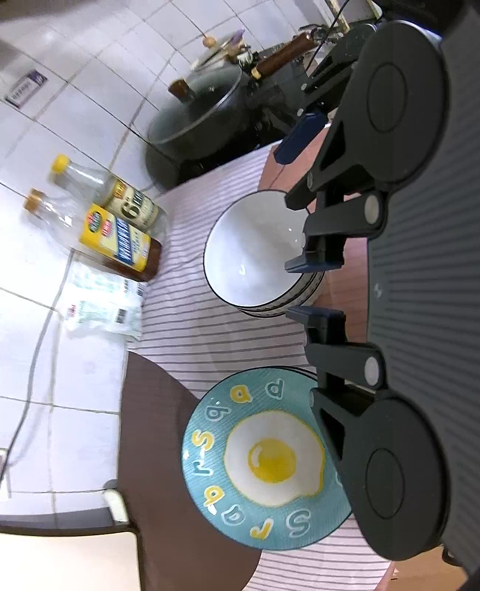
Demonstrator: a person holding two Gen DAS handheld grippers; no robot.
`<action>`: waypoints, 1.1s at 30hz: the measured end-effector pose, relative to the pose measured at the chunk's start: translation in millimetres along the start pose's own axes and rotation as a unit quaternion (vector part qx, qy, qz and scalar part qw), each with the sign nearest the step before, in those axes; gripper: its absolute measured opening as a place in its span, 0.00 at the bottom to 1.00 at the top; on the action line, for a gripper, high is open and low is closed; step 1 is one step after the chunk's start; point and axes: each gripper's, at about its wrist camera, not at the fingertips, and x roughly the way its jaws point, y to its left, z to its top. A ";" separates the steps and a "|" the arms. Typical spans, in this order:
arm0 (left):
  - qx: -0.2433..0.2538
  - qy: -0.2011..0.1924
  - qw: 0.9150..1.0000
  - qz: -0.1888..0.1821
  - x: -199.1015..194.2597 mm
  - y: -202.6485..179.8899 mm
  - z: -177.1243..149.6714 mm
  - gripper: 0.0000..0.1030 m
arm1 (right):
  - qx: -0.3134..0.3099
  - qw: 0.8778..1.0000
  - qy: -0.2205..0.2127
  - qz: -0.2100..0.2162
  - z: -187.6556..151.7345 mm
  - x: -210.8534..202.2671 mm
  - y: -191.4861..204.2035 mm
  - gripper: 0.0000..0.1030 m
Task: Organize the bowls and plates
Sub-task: 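Lift the three-bowl stack with the left tool toward the plate stack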
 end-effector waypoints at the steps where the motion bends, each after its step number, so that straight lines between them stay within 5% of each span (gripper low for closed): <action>1: 0.001 -0.008 1.000 -0.004 -4.7 0.7 -1.8 0.17 | -0.003 1.000 -0.003 0.004 -1.2 -5.3 0.7 0.48; 13: 0.033 -0.068 0.997 -0.016 -17.8 4.5 -43.0 0.18 | -0.044 0.997 -0.032 0.057 -27.2 -30.8 -4.3 0.64; 23: 0.042 -0.089 0.994 -0.047 5.0 5.0 -60.4 0.44 | -0.056 0.995 -0.027 0.072 -65.4 2.0 -11.8 0.77; 25: 0.033 -0.089 0.994 -0.060 8.0 7.0 -58.4 0.47 | -0.052 0.995 -0.033 0.078 -72.0 8.7 -14.3 0.89; 33: -0.021 -0.055 0.995 -0.075 37.9 17.0 -39.4 0.58 | -0.046 0.994 -0.025 0.092 -85.1 45.2 -23.1 0.92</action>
